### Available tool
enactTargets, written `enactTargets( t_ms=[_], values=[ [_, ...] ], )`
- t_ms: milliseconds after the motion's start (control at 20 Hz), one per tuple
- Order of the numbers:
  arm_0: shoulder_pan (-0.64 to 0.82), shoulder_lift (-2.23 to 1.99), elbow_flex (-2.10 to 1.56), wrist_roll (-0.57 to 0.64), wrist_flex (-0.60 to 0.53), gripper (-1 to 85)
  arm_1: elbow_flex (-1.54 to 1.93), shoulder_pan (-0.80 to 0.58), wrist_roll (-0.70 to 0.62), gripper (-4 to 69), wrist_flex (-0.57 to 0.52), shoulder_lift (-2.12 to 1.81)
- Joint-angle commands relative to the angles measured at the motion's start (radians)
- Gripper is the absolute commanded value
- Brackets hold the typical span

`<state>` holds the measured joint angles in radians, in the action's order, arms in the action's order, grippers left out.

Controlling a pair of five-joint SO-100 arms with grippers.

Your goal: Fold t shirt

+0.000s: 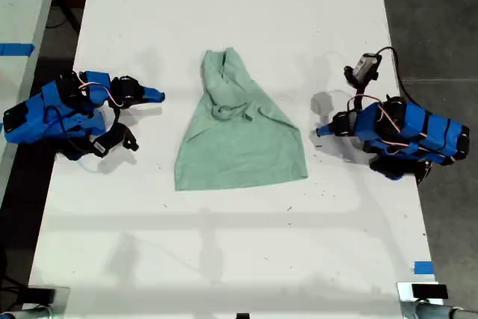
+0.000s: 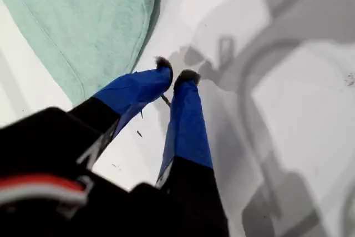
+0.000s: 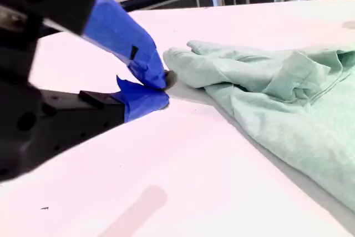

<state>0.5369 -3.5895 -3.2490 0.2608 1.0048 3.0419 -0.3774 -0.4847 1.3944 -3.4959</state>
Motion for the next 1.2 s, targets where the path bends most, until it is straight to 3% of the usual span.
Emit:
enactTargets(
  t_ms=[0,1150],
  values=[
    [0.008,-0.008,-0.038,-0.012,0.005,-0.3,0.052,0.017,0.002,2.0,-0.031,-0.006],
    [-0.002,-0.008,-0.038,-0.012,0.005,-0.3,0.052,0.054,0.017,1.5,-0.031,-0.006]
  ],
)
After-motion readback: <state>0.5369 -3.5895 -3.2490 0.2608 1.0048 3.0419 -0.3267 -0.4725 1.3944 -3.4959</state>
